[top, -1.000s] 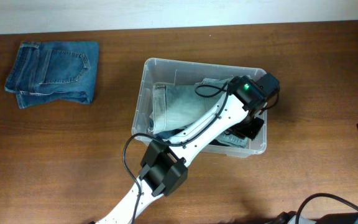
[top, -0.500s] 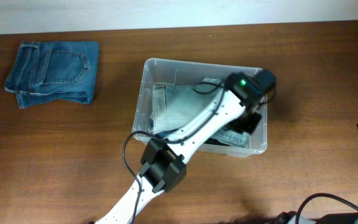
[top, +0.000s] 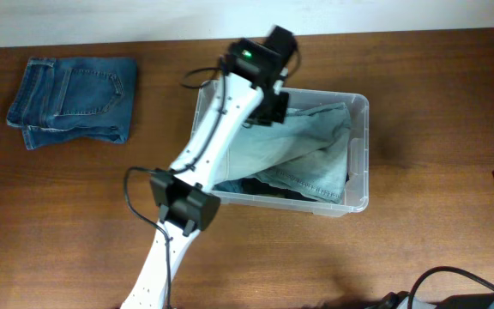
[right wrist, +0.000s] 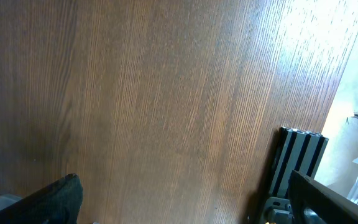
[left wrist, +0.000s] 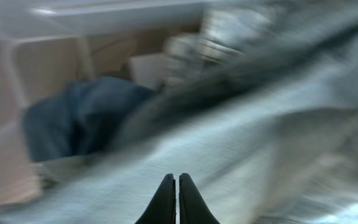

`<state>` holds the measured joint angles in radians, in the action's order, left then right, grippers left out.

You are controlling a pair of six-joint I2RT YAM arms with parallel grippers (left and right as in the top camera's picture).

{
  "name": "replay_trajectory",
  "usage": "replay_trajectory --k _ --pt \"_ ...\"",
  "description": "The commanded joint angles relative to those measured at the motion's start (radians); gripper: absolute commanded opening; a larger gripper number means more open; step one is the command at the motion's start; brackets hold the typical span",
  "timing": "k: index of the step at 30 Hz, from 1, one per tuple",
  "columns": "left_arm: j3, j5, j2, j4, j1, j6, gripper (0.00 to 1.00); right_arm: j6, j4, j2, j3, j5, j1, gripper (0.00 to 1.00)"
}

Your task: Pack container

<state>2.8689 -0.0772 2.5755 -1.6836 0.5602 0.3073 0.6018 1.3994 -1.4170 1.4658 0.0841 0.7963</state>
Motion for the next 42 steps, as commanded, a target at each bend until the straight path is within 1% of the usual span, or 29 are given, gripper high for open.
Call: replay_trajectory --k 1,6,10,13,16,21,27,31,32,33,38,42 --pt "0.013 0.014 -0.010 -0.005 -0.039 -0.005 0.05 0.009 0.000 0.000 -0.005 0.005 0.003 0.98" --pt "-0.008 0.013 -0.010 -0.005 -0.076 -0.004 0.05 0.009 0.000 0.000 -0.005 0.005 0.003 0.98" --pt "-0.072 -0.050 -0.010 -0.005 -0.083 -0.008 0.04 0.009 0.000 0.000 -0.005 0.005 0.003 0.98" --pt "-0.083 -0.053 -0.010 -0.005 -0.080 -0.016 0.01 0.009 0.000 0.000 -0.005 0.005 0.003 0.98" --pt "-0.083 -0.050 -0.021 -0.005 -0.081 -0.021 0.01 0.009 0.000 0.000 -0.005 0.005 0.003 0.98" --pt "-0.083 -0.050 -0.087 -0.005 -0.082 -0.033 0.01 0.009 0.000 0.000 -0.005 0.005 0.003 0.98" --pt "-0.106 -0.064 -0.251 -0.005 -0.069 -0.035 0.01 0.009 0.000 0.000 -0.005 0.005 0.003 0.98" --pt "-0.249 -0.056 -0.392 -0.005 -0.063 -0.037 0.01 0.009 0.000 0.000 -0.005 0.005 0.003 0.98" --pt "-0.327 -0.056 -0.444 -0.005 -0.063 -0.049 0.01 0.009 0.000 0.000 -0.005 0.005 0.003 0.98" --pt "-0.360 -0.053 -0.463 -0.005 -0.063 -0.053 0.01 0.009 0.000 0.000 -0.005 0.005 0.003 0.98" --pt "-0.682 -0.031 -0.621 -0.004 -0.063 -0.054 0.01 0.009 0.000 0.000 -0.005 0.005 0.003 0.98" --pt "-0.840 -0.031 -0.634 0.010 -0.063 -0.054 0.01 0.009 0.000 0.000 -0.005 0.005 0.003 0.99"
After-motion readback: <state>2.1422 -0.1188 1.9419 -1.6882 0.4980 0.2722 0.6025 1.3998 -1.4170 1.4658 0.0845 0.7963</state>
